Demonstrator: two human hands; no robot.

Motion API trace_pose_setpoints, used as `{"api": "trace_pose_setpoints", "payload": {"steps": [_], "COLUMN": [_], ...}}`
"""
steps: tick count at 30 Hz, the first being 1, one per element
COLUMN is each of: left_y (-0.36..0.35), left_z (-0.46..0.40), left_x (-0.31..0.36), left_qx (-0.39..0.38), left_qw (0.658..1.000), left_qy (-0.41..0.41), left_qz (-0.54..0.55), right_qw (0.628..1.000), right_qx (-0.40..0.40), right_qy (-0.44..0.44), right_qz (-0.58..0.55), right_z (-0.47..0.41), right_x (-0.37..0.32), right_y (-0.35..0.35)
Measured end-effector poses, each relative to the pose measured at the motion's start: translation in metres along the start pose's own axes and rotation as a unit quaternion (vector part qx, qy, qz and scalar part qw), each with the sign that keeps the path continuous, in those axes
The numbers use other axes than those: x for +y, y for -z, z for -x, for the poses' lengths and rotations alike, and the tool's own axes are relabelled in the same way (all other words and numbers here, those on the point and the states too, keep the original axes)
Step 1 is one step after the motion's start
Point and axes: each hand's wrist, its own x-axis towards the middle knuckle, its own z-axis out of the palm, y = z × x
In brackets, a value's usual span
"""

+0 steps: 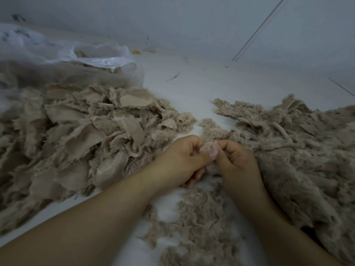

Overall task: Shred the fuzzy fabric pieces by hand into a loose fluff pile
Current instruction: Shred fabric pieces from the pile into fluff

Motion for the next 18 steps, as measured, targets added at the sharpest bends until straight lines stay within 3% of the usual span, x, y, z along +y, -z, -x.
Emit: {"api": "trace_pose_setpoints", "payload": {"steps": [7, 15, 18], "left_y": [0.008, 0.008, 0.011], "left_z": [0.0, -0.006, -0.008], "left_x": [0.0, -0.007, -0.004], "left_qx": [-0.051, 0.097, 0.097], "left_qw": [0.997, 0.968, 0.965], "left_qy": [0.014, -0.004, 0.014], "left_qz": [0.053, 0.233, 0.245], "right_qw": [1.0, 0.999, 0.999], "right_qx": [0.0, 0.042, 0.037], "right_qy": [0.018, 0.021, 0.025], "right_qz": [-0.013, 0.02, -0.003], "right_z": [0.001, 0.0, 0.001], "right_x": [-0.006, 0.0, -0.001], "right_y": [0.0, 0.002, 0.001]}}
